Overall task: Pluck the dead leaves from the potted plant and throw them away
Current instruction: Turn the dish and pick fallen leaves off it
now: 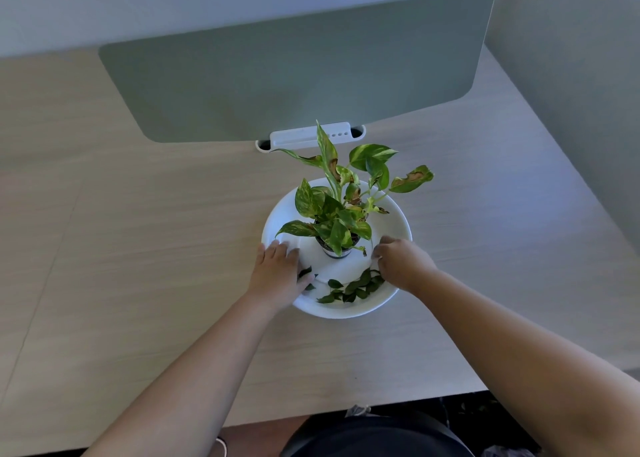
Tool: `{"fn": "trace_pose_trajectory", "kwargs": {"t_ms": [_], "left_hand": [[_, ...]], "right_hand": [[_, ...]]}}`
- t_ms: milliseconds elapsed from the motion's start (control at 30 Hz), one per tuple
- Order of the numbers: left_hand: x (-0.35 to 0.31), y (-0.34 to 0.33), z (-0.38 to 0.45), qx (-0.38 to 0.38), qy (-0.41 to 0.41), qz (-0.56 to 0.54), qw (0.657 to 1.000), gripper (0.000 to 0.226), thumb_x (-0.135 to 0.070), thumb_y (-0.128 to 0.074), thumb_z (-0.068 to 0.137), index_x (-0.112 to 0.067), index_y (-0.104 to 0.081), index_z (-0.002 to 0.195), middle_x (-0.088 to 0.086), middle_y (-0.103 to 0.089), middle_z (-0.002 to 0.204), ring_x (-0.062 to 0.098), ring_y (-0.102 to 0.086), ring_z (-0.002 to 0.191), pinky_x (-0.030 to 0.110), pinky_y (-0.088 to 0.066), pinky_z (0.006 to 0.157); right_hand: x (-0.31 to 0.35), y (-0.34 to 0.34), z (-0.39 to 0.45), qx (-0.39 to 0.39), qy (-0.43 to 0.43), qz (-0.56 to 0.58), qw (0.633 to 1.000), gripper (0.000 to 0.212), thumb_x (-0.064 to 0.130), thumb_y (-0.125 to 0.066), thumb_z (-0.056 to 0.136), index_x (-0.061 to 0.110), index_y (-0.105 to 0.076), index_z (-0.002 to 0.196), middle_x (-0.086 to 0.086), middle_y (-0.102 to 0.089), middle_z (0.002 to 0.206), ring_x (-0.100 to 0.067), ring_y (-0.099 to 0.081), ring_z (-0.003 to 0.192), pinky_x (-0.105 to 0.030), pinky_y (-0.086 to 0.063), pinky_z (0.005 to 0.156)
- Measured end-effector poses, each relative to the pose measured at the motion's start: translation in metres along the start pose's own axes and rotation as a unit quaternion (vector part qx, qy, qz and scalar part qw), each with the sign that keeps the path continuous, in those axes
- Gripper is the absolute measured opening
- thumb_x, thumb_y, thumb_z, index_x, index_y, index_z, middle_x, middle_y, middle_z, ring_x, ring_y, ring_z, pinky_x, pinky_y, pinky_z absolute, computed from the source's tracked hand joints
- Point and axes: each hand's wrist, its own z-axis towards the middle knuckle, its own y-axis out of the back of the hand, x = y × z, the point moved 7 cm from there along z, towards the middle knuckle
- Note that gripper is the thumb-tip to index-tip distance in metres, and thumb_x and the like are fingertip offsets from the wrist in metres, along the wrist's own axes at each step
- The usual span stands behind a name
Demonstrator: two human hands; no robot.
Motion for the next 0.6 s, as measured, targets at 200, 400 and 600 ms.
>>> {"fn": "trace_pose_trajectory", "kwargs": {"t_ms": [200, 400, 600], "left_hand": [[-0.014, 0.002, -0.007, 0.039, -0.021, 0.005, 0.999, 0.067, -0.074, -0.048, 0.077, -0.034, -0.045, 0.130, 0.005, -0.042, 0.127, 0.029, -0.051, 0.115, 0.048, -0.015, 0.117], [-0.036, 0.005, -0.011, 0.037, 0.013, 0.014, 0.999, 0.061, -0.066, -0.060, 0.068, -0.040, -0.050, 0.122, 0.002, -0.043, 0.120, 0.034, -0.052, 0.106, 0.048, -0.028, 0.100], [-0.035, 0.003, -0.010, 0.033, -0.020, -0.029, 0.999, 0.022, -0.013, -0.054, 0.082, -0.029, -0.060, 0.096, 0.002, -0.047, 0.104, 0.033, -0.054, 0.089, 0.038, -0.030, 0.083]], "right_hand": [[0.022, 0.000, -0.001, 0.047, 0.009, -0.107, 0.993, 0.042, 0.033, -0.034, 0.098, 0.019, -0.044, 0.136, -0.010, -0.048, 0.127, -0.032, -0.059, 0.105, -0.040, -0.044, 0.090], [0.052, -0.026, -0.015, 0.091, 0.038, -0.053, 0.994, 0.038, 0.040, -0.039, 0.096, 0.024, -0.044, 0.130, -0.008, -0.045, 0.125, -0.031, -0.054, 0.107, -0.040, -0.051, 0.077], [0.060, -0.033, -0.017, 0.124, 0.067, -0.043, 0.989, 0.031, 0.023, -0.045, 0.094, 0.027, -0.057, 0.122, -0.006, -0.049, 0.118, -0.027, -0.058, 0.101, -0.038, -0.054, 0.075]]}}
